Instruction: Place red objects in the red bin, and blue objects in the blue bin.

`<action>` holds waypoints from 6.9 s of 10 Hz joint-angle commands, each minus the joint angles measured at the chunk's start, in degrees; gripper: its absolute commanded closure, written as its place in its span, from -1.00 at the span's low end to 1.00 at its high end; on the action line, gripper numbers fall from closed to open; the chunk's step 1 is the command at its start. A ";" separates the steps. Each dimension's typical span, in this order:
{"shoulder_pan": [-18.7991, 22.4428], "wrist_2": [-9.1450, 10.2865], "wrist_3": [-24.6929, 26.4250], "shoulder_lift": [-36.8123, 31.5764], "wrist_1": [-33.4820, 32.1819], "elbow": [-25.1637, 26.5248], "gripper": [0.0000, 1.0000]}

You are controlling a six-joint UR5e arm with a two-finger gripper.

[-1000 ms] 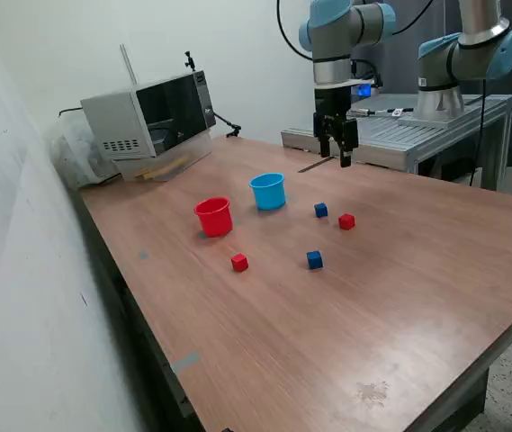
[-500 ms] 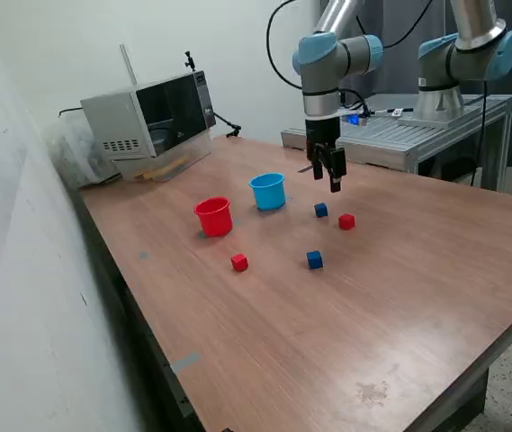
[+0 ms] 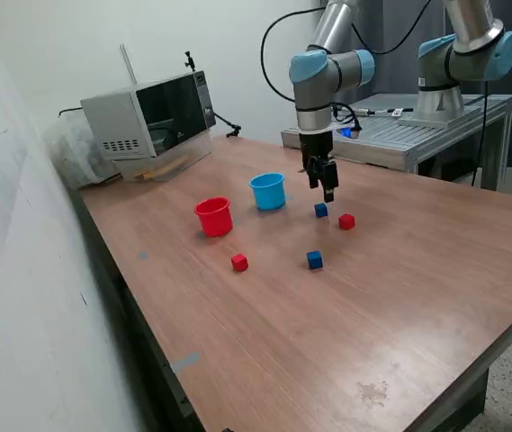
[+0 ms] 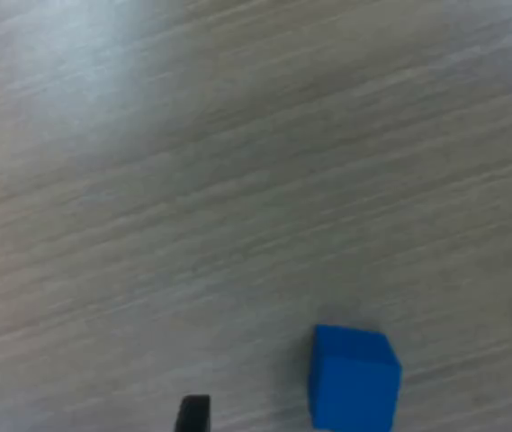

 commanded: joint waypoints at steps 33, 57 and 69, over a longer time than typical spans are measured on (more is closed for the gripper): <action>-13.46 -0.19 -6.16 -3.27 5.15 -6.47 -1.00; 14.32 -0.28 14.14 9.70 12.98 -27.29 -1.00; 10.72 -3.18 14.50 19.84 8.23 -33.71 -1.00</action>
